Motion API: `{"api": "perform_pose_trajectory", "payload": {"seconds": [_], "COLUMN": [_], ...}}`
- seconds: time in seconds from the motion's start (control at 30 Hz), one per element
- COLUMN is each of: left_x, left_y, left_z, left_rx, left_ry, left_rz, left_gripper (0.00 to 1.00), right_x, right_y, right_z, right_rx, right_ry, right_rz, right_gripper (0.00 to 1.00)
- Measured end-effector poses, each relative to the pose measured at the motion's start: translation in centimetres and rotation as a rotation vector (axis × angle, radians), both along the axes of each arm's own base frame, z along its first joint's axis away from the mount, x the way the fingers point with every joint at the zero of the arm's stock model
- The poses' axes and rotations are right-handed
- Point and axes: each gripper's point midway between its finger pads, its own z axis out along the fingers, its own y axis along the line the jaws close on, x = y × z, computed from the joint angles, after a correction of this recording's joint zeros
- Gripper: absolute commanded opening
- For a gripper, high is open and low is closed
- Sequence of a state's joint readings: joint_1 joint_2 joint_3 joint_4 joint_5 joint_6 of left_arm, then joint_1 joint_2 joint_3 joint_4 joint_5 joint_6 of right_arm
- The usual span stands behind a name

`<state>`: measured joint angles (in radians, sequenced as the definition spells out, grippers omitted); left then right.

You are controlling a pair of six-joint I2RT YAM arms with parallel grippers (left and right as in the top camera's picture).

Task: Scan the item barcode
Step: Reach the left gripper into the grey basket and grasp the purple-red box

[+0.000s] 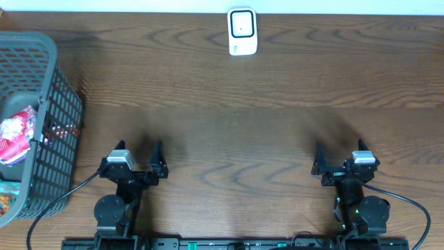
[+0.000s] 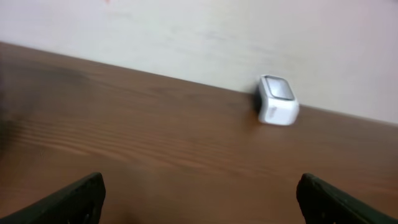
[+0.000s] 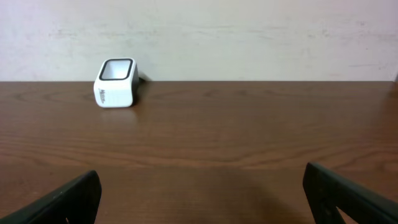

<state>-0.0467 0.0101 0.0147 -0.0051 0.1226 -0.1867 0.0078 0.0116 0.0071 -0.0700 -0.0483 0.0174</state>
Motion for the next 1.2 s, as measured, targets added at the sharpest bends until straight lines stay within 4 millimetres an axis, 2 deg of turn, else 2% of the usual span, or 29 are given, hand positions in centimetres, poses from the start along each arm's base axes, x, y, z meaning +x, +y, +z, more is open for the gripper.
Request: {"api": "perform_pose_trajectory", "payload": {"seconds": [0.2, 0.33, 0.4, 0.5, 0.57, 0.67, 0.8, 0.87, 0.93, 1.03, 1.2], "left_x": [-1.5, -2.5, -2.9, -4.9, -6.1, -6.5, -6.5, -5.9, -4.4, -1.3, 2.6], "left_y": [-5.4, -7.3, -7.8, -8.1, -8.0, -7.1, -5.3, -4.1, -2.0, 2.2, 8.8], "left_z": [0.6, 1.8, 4.4, 10.7, 13.2, 15.7, 20.2, 22.5, 24.5, 26.8, 31.5], "left_rx": [-0.304, -0.414, -0.436, -0.418, -0.409, -0.422, -0.379, -0.351, -0.342, -0.329, -0.188], "left_ry": [0.063, 0.062, -0.03, -0.291, -0.397, -0.459, -0.542, -0.549, -0.516, -0.435, -0.329], "left_rz": [-0.304, -0.432, -0.489, -0.58, -0.606, -0.563, -0.437, -0.345, -0.196, 0.081, 0.486], "left_gripper": [0.98, 0.98, 0.98, 0.98, 0.98, 0.98, 0.98, 0.98, 0.98, 0.98, 0.98], "right_x": [0.0, 0.0, 0.0, 0.0, 0.0, 0.0, 0.0, 0.0, 0.0, 0.0, 0.0], "right_y": [0.0, 0.0, 0.0, 0.0, 0.0, 0.0, 0.0, 0.0, 0.0, 0.0, 0.0], "right_z": [0.0, 0.0, 0.0, 0.0, 0.0, 0.0, 0.0, 0.0, 0.0, 0.0, 0.0], "right_rx": [0.0, 0.0, 0.0, 0.0, 0.0, 0.0, 0.0, 0.0, 0.0, 0.0, 0.0], "right_ry": [0.0, 0.0, 0.0, 0.0, 0.001, 0.001, 0.0, 0.0, 0.001, 0.001, 0.001], "right_rz": [0.0, 0.0, 0.0, 0.0, 0.0, 0.0, 0.0, -0.001, -0.001, 0.0, -0.001], "right_gripper": [0.99, 0.99, 0.99, 0.99, 0.99, 0.99, 0.99, 0.99, 0.99, 0.99, 0.99]}}
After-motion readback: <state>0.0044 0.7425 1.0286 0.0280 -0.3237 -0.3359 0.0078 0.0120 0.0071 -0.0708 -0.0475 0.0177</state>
